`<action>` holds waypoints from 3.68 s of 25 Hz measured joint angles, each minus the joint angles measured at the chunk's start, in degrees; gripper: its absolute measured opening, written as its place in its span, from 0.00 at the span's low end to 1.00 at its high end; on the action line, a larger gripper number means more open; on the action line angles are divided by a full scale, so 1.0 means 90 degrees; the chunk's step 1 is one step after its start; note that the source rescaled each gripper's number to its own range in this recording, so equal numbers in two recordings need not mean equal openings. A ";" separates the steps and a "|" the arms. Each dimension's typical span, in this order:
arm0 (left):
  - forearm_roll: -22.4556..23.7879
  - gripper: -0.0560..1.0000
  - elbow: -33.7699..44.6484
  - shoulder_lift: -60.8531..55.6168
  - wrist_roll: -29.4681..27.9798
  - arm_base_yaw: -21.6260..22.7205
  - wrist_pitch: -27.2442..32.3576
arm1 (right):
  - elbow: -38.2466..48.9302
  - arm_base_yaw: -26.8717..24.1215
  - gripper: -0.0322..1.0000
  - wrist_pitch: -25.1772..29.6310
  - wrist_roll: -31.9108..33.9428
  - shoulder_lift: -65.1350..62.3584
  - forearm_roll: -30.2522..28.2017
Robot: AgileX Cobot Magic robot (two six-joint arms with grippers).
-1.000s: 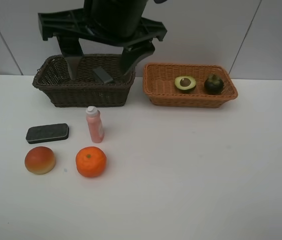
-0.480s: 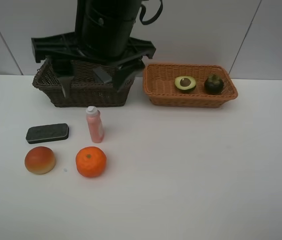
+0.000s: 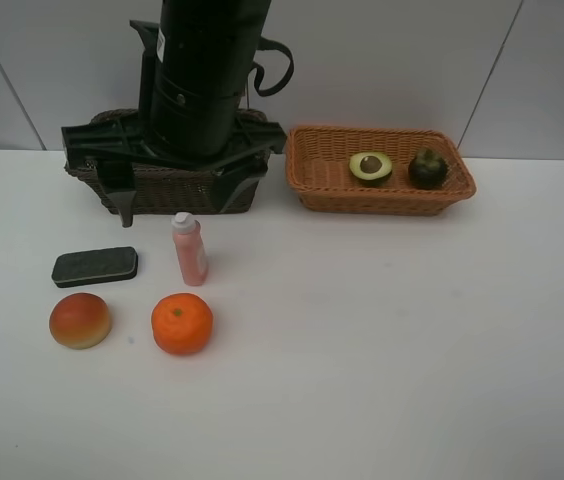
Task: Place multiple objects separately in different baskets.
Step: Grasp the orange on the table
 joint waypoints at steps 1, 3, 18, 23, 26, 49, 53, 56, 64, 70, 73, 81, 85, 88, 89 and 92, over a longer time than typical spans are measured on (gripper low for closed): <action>0.0000 0.85 0.0000 0.0000 0.0000 0.0000 0.0000 | 0.0000 0.0000 0.98 0.0040 0.0057 0.0018 0.0000; 0.0000 0.85 0.0000 0.0000 0.0000 0.0000 0.0000 | 0.0000 0.0000 0.98 0.0158 0.0165 0.0100 0.0000; 0.0000 0.85 0.0000 0.0000 0.0000 0.0000 0.0000 | 0.0000 0.0148 0.98 0.0259 0.0235 0.1172 0.0537; 0.0000 0.85 0.0000 0.0000 0.0000 0.0000 0.0000 | 0.0000 0.0148 0.98 -0.0040 0.0235 0.1488 0.0552; 0.0000 0.85 0.0000 0.0000 0.0000 0.0000 0.0000 | 0.0000 0.0148 0.98 -0.0194 0.0235 0.1626 0.0513; 0.0000 0.85 0.0000 0.0000 0.0000 0.0000 0.0000 | 0.0000 0.0148 0.98 -0.0714 0.0235 0.2321 0.0487; 0.0000 0.85 0.0000 0.0000 0.0000 0.0000 0.0000 | 0.0000 0.0148 0.98 -0.0757 0.0235 0.2374 0.0487; 0.0000 0.85 0.0000 0.0000 0.0000 0.0000 0.0000 | 0.0000 0.0148 0.98 -0.0757 0.0235 0.2392 0.0487; 0.0000 0.85 0.0000 0.0000 0.0000 0.0000 0.0000 | 0.0000 0.0148 0.87 -0.0769 0.0235 0.2392 0.0487; 0.0000 0.85 0.0000 0.0000 0.0000 0.0000 0.0000 | 0.0000 0.0148 0.87 -0.0769 0.0235 0.2392 0.0487; 0.0000 0.85 0.0000 0.0000 0.0000 0.0000 0.0000 | 0.0000 0.0148 0.87 -0.0769 0.0235 0.2392 0.0487; 0.0000 0.85 0.0000 0.0000 0.0000 0.0000 0.0000 | 0.0000 0.0148 0.87 -0.0709 0.0235 0.2392 0.0487; 0.0000 0.85 0.0000 0.0000 0.0000 0.0000 0.0000 | 0.0000 0.0148 0.87 -0.0550 0.0235 0.2316 0.0448; 0.0000 0.85 0.0000 0.0000 0.0000 0.0000 0.0000 | 0.0000 0.0148 0.87 -0.0381 0.0235 0.2109 0.0399; 0.0000 0.85 0.0000 0.0000 0.0000 0.0000 0.0000 | -0.0026 0.0148 0.87 -0.0253 0.0235 0.2030 0.0386; 0.0000 0.85 0.0000 0.0000 0.0000 0.0000 0.0000 | -0.0181 0.0148 0.87 0.0174 0.0235 0.1786 0.0374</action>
